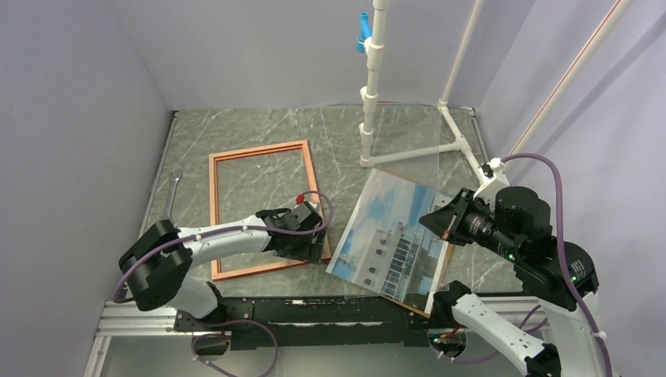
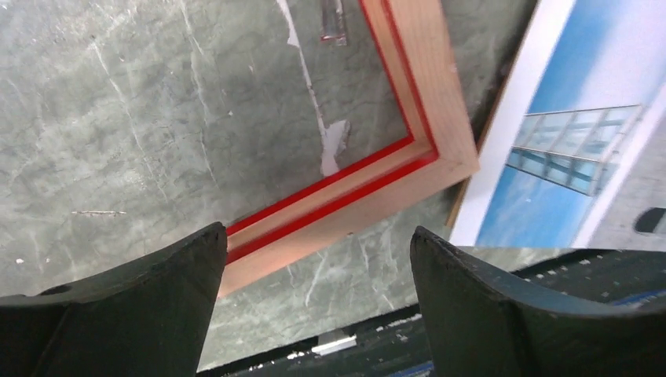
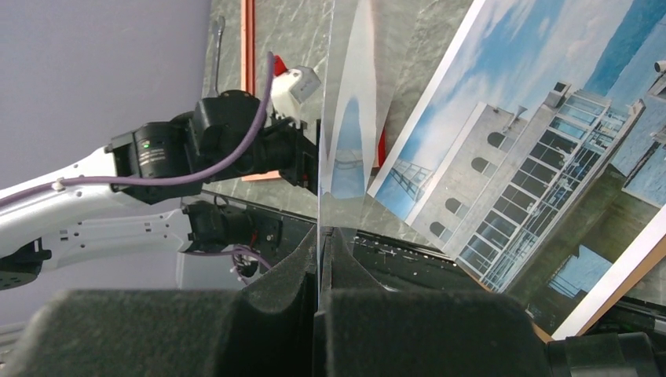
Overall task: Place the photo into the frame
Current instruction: Adjust the photo frame at the center of the board.
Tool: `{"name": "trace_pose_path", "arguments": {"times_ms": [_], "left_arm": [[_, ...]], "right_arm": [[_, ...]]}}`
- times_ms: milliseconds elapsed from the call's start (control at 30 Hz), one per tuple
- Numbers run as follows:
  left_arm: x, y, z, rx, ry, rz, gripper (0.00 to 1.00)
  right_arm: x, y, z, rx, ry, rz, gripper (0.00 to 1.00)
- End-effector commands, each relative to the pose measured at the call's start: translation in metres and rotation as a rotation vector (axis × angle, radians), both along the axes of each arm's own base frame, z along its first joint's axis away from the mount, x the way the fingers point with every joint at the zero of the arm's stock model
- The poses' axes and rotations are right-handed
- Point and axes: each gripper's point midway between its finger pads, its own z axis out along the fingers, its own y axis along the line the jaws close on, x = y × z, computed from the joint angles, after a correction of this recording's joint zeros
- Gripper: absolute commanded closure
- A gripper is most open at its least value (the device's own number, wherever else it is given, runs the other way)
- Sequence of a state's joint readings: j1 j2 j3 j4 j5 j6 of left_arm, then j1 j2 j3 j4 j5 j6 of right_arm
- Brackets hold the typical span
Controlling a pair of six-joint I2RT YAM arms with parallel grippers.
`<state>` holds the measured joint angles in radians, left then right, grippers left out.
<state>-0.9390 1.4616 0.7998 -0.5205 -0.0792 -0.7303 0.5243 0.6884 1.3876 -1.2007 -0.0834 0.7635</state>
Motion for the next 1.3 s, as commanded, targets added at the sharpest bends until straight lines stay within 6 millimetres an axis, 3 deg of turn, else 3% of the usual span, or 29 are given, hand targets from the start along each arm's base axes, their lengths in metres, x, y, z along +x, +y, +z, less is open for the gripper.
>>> {"name": "trace_pose_path", "arguments": {"times_ms": [0, 133, 200, 400, 567, 800, 1000, 1133, 1267], "left_arm": [[0.021, -0.026, 0.049, -0.157, -0.064, 0.03, 0.09], [0.048, -0.043, 0.066, -0.268, -0.087, 0.076, 0.06], [0.059, -0.047, 0.063, -0.256, -0.078, 0.098, 0.06], [0.08, -0.051, 0.033, -0.099, -0.009, 0.152, 0.09], [0.086, -0.052, 0.013, -0.038, 0.022, 0.153, 0.18], [0.095, -0.053, 0.0, 0.02, 0.013, 0.106, 0.53], [0.104, -0.055, 0.004, 0.044, -0.009, 0.054, 0.68], [0.107, -0.068, 0.005, -0.006, -0.029, -0.013, 0.92], [0.111, -0.067, 0.008, 0.027, -0.033, -0.028, 0.99]], "right_arm": [[0.006, 0.006, 0.013, 0.044, -0.059, 0.008, 1.0], [0.006, 0.003, 0.008, 0.029, -0.053, 0.0, 1.0], [0.005, 0.002, 0.005, 0.023, -0.05, -0.003, 1.0], [0.003, -0.002, -0.002, 0.01, -0.038, -0.012, 1.0], [0.001, -0.004, -0.004, 0.004, -0.037, -0.018, 1.0], [0.0, -0.006, -0.005, 0.002, -0.036, -0.022, 1.0], [0.0, -0.005, -0.008, 0.009, -0.029, -0.022, 1.0], [-0.001, -0.003, -0.009, 0.015, -0.023, -0.02, 1.0], [-0.001, -0.004, -0.01, 0.014, -0.021, -0.02, 1.0]]}}
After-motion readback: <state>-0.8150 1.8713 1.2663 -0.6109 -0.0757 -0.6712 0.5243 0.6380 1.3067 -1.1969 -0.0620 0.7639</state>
